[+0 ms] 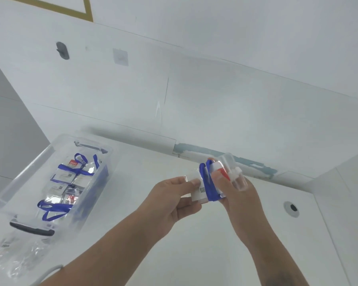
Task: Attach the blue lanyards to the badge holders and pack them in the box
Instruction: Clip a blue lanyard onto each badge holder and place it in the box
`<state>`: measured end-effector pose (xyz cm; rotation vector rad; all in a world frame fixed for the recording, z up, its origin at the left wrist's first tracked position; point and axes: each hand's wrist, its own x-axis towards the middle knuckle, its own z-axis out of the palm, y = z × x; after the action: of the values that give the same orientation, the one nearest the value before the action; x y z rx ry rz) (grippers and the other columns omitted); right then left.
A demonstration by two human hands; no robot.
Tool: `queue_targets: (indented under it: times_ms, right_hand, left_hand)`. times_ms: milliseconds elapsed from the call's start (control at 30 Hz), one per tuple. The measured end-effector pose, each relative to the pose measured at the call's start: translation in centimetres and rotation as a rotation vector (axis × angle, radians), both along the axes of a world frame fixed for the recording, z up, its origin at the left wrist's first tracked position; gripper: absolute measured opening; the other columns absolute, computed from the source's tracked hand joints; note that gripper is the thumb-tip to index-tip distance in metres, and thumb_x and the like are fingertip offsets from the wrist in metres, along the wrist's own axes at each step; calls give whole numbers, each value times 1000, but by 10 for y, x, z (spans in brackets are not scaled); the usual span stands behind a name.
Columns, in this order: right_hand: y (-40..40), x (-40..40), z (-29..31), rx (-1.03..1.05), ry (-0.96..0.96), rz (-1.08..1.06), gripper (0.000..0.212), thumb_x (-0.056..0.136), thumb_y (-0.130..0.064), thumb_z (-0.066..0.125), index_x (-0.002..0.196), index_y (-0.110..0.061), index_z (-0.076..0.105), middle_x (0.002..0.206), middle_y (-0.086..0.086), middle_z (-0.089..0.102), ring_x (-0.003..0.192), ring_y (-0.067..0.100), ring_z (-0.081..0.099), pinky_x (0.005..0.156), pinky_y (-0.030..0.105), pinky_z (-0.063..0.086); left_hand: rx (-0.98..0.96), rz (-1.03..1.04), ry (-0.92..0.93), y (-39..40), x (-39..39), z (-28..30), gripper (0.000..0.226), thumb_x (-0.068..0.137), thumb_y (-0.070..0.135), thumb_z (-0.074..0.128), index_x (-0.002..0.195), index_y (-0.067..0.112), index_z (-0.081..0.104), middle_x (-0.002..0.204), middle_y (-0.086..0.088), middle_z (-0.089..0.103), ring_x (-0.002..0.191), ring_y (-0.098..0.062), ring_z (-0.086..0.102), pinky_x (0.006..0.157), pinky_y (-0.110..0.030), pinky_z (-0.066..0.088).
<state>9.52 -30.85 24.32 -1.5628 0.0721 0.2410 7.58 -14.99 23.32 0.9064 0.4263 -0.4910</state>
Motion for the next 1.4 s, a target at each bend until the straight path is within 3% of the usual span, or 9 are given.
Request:
queue_targets:
  times_ms: [67, 167, 300, 433, 600, 733, 1033, 1233, 1400]
  right_hand:
    - [4, 2, 0, -154, -9, -34, 15, 80, -36, 69, 87, -24, 72, 84, 9, 66, 82, 25, 63, 77, 41, 53]
    - [-2, 3, 4, -284, 19, 92, 31, 75, -40, 66, 89, -12, 67, 82, 12, 63, 76, 21, 58, 72, 36, 48]
    - [-7, 2, 11, -419, 11, 236, 30, 85, -34, 72, 90, -5, 66, 85, 16, 67, 68, 13, 60, 64, 26, 47]
    - [-15, 4, 11, -330, 7, 215, 13, 84, -22, 75, 90, -11, 72, 84, 8, 73, 75, 15, 69, 65, 23, 53]
    - [-20, -5, -18, -141, 17, -113, 23, 92, -22, 66, 115, -25, 68, 101, -7, 75, 97, 13, 71, 70, 26, 59]
    - [-11, -20, -33, -53, 22, -117, 24, 99, -27, 53, 118, -32, 66, 110, -12, 71, 103, 9, 66, 83, 27, 52]
    - [49, -21, -44, -40, 16, 27, 46, 104, -25, 41, 87, -61, 66, 90, -28, 68, 89, -8, 62, 83, 24, 44]
    - [148, -13, -62, -7, 81, 35, 27, 102, -32, 42, 102, -41, 68, 93, -22, 69, 92, -5, 63, 84, 22, 45]
    - [243, -12, -68, 36, 129, -15, 18, 100, -33, 47, 104, -37, 64, 94, -23, 70, 96, -4, 63, 75, 17, 48]
  left_hand:
    - [134, -75, -46, 9, -2, -1, 13, 92, 16, 67, 103, 10, 69, 97, -8, 77, 85, -23, 75, 77, -33, 61]
    - [519, -86, -244, 24, 3, -1, 20, 89, 23, 69, 109, 25, 70, 101, 11, 75, 97, -11, 71, 92, -37, 57]
    - [646, -150, -455, 28, 8, 5, 16, 89, 28, 70, 104, 33, 74, 95, 15, 75, 88, -13, 71, 83, -31, 59]
    - [626, -135, -428, 15, 11, 0, 8, 87, 18, 72, 90, 24, 77, 85, 3, 77, 87, -23, 72, 80, -37, 61]
    - [663, -2, -320, 0, 16, -13, 3, 91, 25, 69, 90, 26, 71, 86, 3, 76, 88, -19, 72, 74, -28, 62]
    - [715, 71, -243, -3, 19, -23, 5, 91, 24, 68, 95, 23, 71, 85, 7, 73, 80, -9, 70, 65, -19, 59]
    - [787, 118, -153, 43, 22, -42, 9, 93, 27, 65, 98, 22, 71, 93, 4, 74, 92, -18, 71, 83, -31, 60]
    - [795, 161, -143, 142, 24, -55, 6, 95, 25, 63, 97, 25, 69, 87, 9, 72, 85, -11, 70, 65, -17, 57]
    - [767, 141, -128, 237, 29, -58, 9, 94, 23, 64, 96, 21, 73, 86, 5, 74, 82, -13, 72, 70, -21, 60]
